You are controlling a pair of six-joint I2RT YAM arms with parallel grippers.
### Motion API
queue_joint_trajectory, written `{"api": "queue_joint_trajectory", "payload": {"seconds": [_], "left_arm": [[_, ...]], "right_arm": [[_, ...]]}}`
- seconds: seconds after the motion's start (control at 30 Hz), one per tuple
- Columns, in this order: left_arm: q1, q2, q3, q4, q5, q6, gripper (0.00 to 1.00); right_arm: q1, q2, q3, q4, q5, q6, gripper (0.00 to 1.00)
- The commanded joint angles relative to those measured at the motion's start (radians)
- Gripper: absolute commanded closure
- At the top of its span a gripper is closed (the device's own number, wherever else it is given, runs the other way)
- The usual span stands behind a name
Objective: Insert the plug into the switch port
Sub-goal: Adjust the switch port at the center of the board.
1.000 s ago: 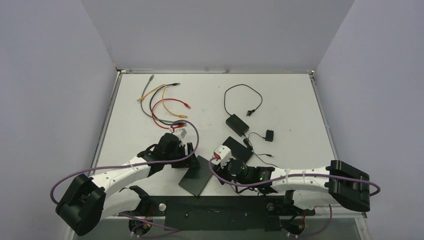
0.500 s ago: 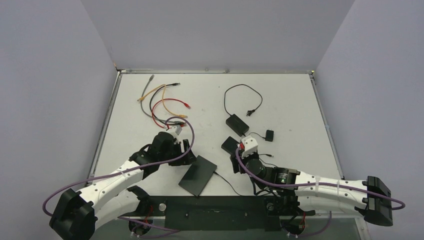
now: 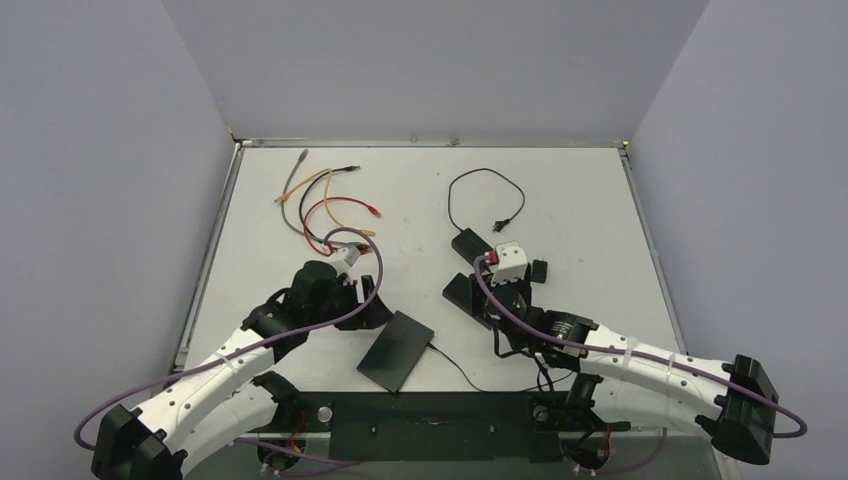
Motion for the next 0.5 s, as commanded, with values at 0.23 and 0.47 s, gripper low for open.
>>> {"api": "queue_joint_trajectory", "payload": {"seconds": [0.23,0.47], "left_arm": [[-0.048,-0.096,-0.017,0.077,0.404,-0.063,0.36],[-0.196,-0.136,-0.075,0.204,0.394,-0.222,0.36]], "right_arm": [[-0.002,0.203,0.069,0.068,-0.228,0.001,0.42],[-0.026,0.33,0.125,0.128,-0.241,-0.016,0.45]]}}
